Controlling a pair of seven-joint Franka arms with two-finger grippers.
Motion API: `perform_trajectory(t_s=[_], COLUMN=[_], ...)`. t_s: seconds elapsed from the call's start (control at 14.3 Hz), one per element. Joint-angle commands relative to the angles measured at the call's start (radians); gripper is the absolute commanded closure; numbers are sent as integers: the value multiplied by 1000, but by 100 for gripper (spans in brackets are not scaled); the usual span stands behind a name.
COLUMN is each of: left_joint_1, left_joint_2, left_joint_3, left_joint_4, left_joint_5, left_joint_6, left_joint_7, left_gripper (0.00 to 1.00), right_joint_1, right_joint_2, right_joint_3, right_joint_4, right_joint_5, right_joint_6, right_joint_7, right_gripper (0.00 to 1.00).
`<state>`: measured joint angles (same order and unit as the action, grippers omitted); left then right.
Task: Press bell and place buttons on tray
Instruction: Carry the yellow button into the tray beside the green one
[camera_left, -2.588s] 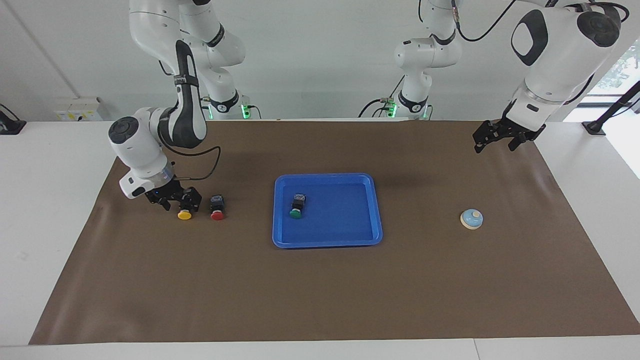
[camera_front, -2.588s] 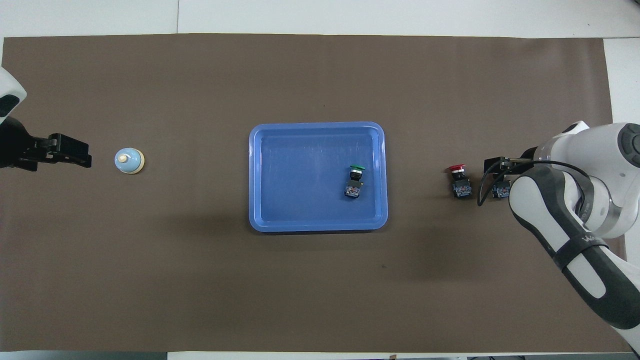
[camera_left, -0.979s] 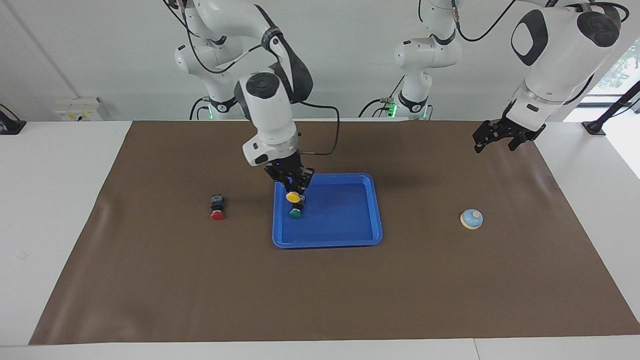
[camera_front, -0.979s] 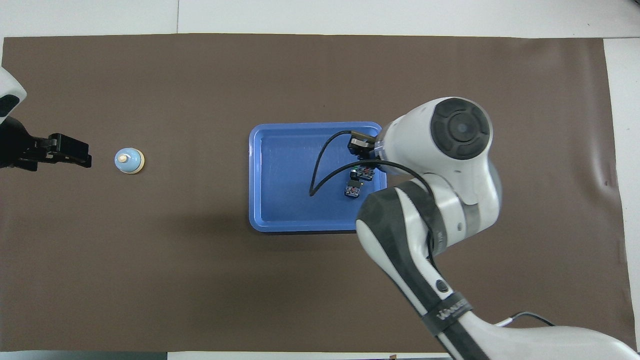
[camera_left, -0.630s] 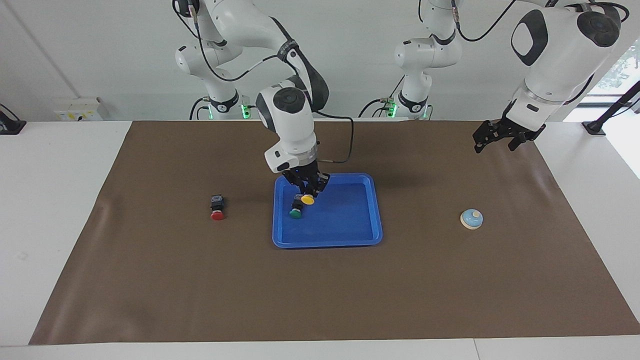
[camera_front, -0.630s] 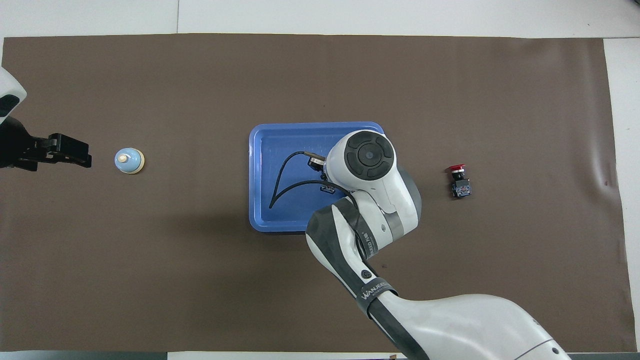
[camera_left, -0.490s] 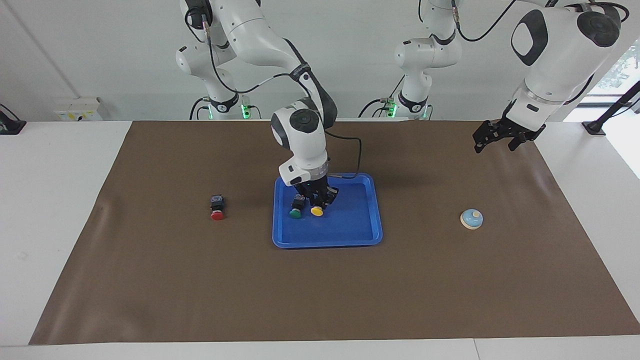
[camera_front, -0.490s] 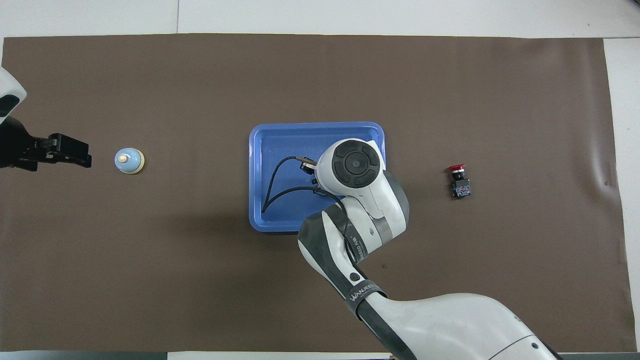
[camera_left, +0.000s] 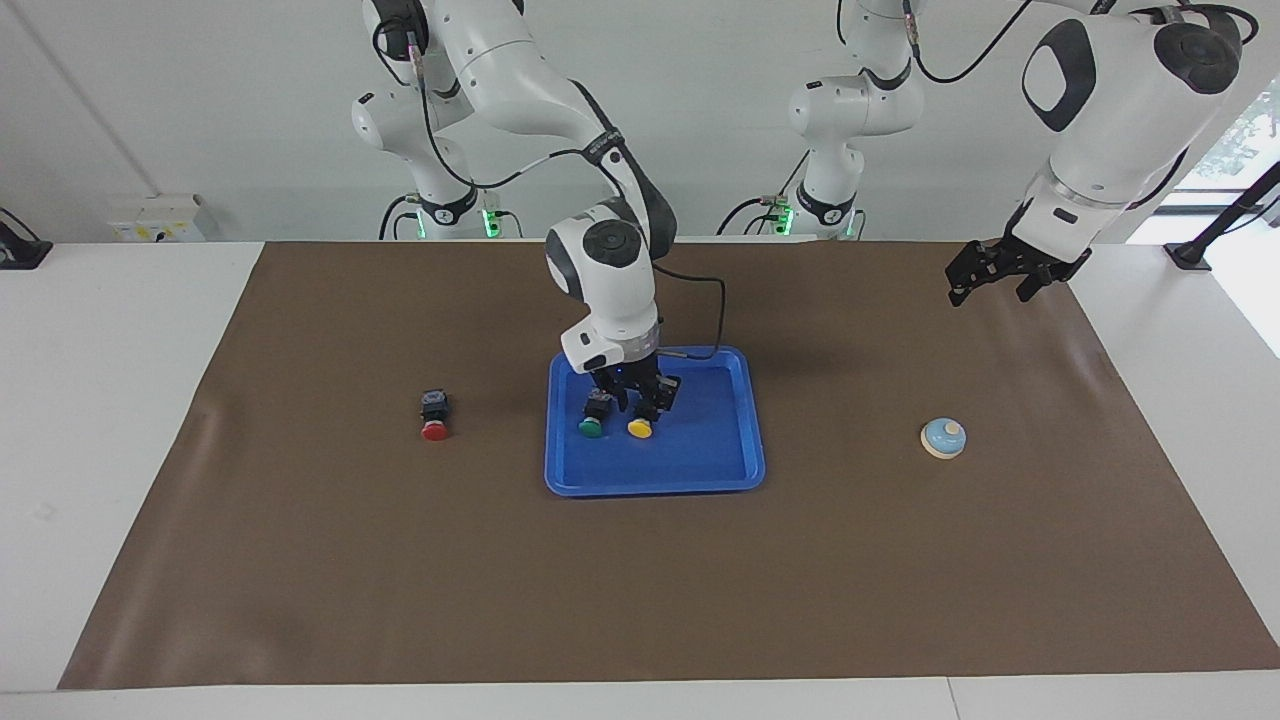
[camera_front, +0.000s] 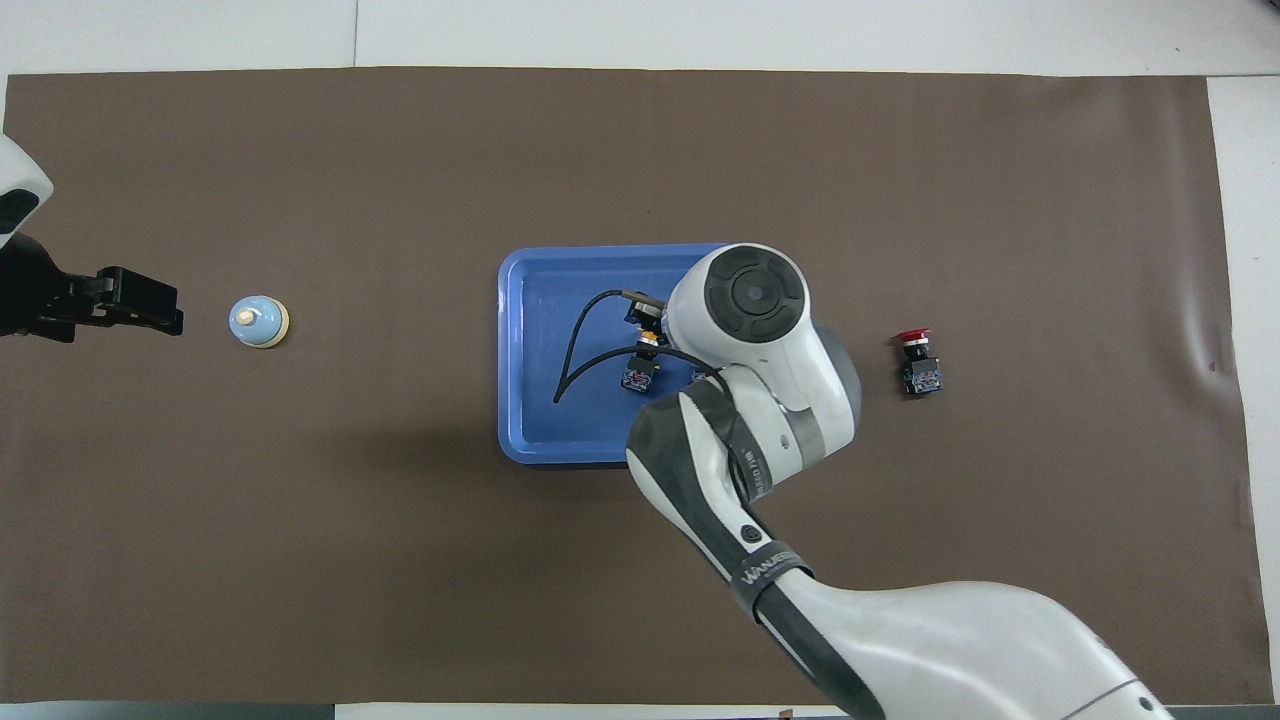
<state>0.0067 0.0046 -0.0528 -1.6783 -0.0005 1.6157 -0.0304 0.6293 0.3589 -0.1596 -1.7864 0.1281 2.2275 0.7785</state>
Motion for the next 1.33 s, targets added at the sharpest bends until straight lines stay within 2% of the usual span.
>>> perform_trajectory(t_s=[0.0, 0.14, 0.42, 0.56, 0.77, 1.12, 1.19, 1.26], left_joint_1=[1, 1, 1, 1, 1, 1, 1, 1], left_joint_2=[-11, -11, -11, -11, -11, -11, -11, -11], left_joint_3=[2, 2, 2, 2, 2, 2, 2, 2], left_joint_4=[-1, -1, -1, -1, -1, -1, -1, -1], left_joint_5=[2, 2, 2, 2, 2, 2, 2, 2], left_joint_6=[7, 7, 7, 7, 7, 7, 7, 7], left_joint_7=[-5, -5, -5, -5, -5, -5, -5, -5], left_gripper=[0, 0, 0, 0, 0, 0, 0, 0], right_joint_1=[-143, -213, -354, -376, -375, -375, -379, -379], right_joint_2=[-132, -158, -201, -215, -232, -206, -202, -202], right_joint_3=[8, 8, 9, 9, 9, 11, 11, 11], right_joint_4=[-34, -83, -306, -347, -424, -536, -536, -536], right_joint_5=[-10, -15, -22, -22, -22, -22, -22, -22], right_joint_6=[-135, -128, 140, 152, 172, 363, 366, 366], right_joint_7=[-274, -399, -667, -763, -789, -814, -817, -806], right_gripper=[0, 0, 0, 0, 0, 0, 4, 25])
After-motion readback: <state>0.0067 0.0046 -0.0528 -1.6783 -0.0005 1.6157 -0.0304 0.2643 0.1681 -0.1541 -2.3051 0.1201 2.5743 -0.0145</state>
